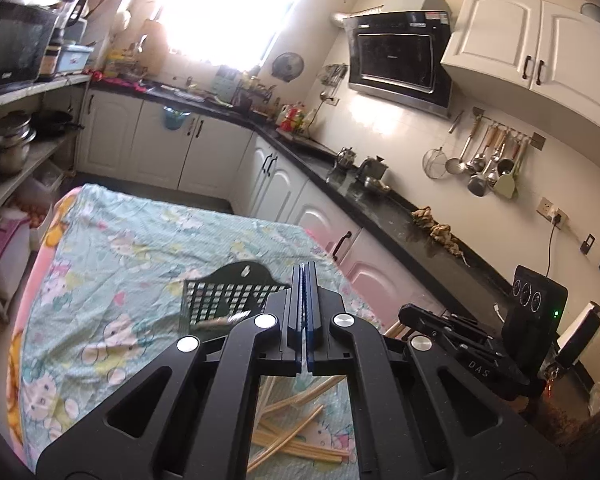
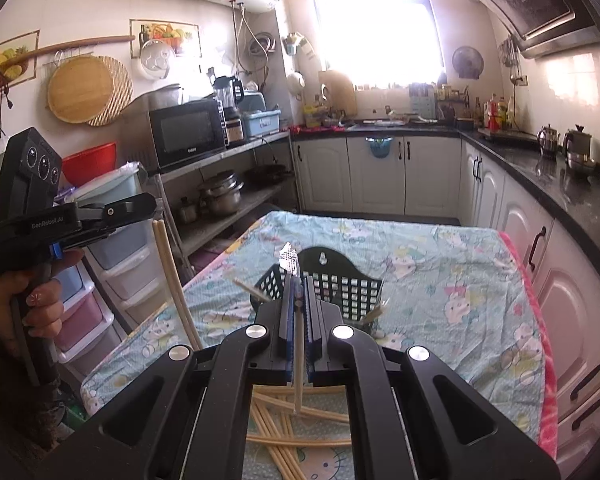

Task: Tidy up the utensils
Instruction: 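Carry the left tool's chopstick over the basket while the right tool carries its chopstick there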

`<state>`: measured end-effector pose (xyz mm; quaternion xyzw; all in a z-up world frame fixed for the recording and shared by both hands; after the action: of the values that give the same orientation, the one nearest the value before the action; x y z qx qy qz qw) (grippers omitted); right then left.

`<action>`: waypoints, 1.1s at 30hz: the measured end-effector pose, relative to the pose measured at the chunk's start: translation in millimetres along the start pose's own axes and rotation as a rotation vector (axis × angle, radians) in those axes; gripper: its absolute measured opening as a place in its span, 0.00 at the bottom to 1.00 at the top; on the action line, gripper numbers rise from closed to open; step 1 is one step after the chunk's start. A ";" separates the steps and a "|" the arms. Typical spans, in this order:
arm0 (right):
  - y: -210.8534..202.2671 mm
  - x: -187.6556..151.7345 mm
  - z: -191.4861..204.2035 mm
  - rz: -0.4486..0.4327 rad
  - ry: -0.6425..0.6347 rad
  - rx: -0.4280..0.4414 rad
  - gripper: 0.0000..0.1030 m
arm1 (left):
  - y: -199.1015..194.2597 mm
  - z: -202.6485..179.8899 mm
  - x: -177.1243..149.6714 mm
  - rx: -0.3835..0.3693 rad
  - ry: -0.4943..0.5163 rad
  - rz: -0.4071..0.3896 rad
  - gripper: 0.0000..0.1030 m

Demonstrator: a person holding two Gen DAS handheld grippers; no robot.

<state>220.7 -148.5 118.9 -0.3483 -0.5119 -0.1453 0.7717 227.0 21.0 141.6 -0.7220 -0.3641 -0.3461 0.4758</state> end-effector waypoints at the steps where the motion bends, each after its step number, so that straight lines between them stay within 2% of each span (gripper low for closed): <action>1: -1.8 3.4 -0.1 -0.007 -0.004 -0.002 0.04 | -0.5 -2.6 3.6 -0.002 0.005 -0.006 0.00; 17: -21.6 62.4 -7.6 -0.100 -0.049 -0.027 0.04 | 0.7 -40.2 68.1 -0.024 0.071 -0.084 0.00; 27: -25.7 93.7 -18.2 -0.148 -0.049 -0.044 0.04 | 6.9 -47.2 104.4 -0.029 0.081 -0.113 0.00; 33: -21.5 106.2 -24.4 -0.152 -0.051 -0.066 0.04 | 14.6 -39.1 117.8 -0.026 0.075 -0.117 0.00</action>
<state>271.1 -166.6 216.2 -0.3372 -0.5512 -0.2114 0.7333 291.9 3.3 246.9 -0.6919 -0.3831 -0.4049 0.4588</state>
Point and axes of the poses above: each gripper's, at about its wrist camera, not at the fingertips, and y roughly the way its jaws point, z to its left, x to its top, the point moved 10 cm from there along y, roughly the way its jaws point, and after that the axes turned 14 degrees about x, right-handed, at the moved point
